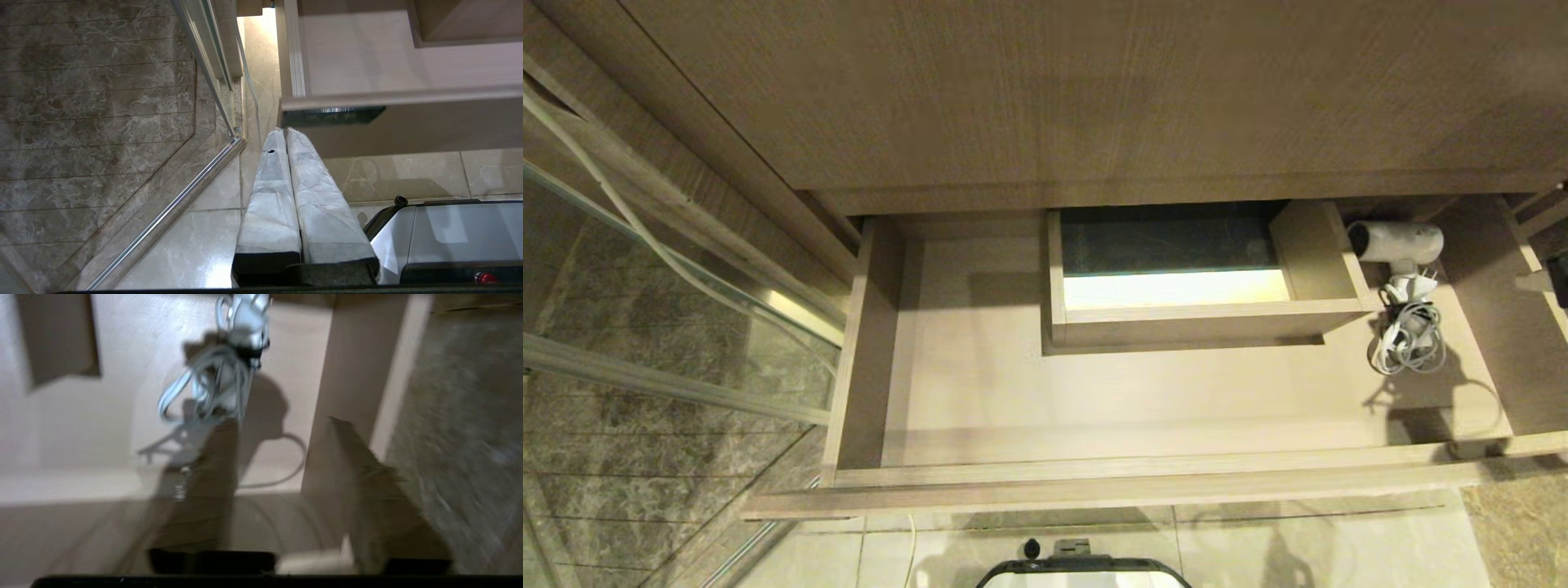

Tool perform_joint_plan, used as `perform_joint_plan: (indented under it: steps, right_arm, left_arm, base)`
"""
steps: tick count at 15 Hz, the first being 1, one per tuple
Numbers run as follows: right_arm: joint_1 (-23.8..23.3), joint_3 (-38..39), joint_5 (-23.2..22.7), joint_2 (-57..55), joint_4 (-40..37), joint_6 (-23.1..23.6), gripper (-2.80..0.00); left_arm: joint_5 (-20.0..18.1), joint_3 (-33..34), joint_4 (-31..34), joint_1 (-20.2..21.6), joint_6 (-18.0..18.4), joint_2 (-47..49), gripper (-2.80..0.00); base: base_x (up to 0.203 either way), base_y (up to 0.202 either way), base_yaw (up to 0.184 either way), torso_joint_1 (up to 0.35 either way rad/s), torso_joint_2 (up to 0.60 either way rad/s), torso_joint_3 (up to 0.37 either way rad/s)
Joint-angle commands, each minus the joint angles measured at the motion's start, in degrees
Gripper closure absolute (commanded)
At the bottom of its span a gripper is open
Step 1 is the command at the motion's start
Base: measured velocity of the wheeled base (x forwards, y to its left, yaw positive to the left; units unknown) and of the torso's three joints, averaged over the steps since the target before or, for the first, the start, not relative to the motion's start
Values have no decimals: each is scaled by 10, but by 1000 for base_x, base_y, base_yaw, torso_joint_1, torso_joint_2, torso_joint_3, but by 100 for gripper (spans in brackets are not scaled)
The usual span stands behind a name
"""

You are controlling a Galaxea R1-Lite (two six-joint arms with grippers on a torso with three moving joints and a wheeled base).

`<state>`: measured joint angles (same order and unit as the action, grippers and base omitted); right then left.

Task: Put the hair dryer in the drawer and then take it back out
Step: Pull open the drawer, then take the hairdryer out

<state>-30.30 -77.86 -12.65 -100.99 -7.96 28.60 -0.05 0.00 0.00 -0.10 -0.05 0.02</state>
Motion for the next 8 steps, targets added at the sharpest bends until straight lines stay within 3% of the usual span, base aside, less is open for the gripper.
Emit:
perform_joint_plan:
  steps: [1,8]
  right_arm:
    - [20,-53,7,-110,2,-5,-280]
    - [49,-207,10,-290,7,-44,-280]
  left_arm:
    - [0,1,0,0,0,0,0]
    - [0,0,0,0,0,0,0]
  base:
    - [0,0,0,0,0,0]
    - [0,0,0,0,0,0]
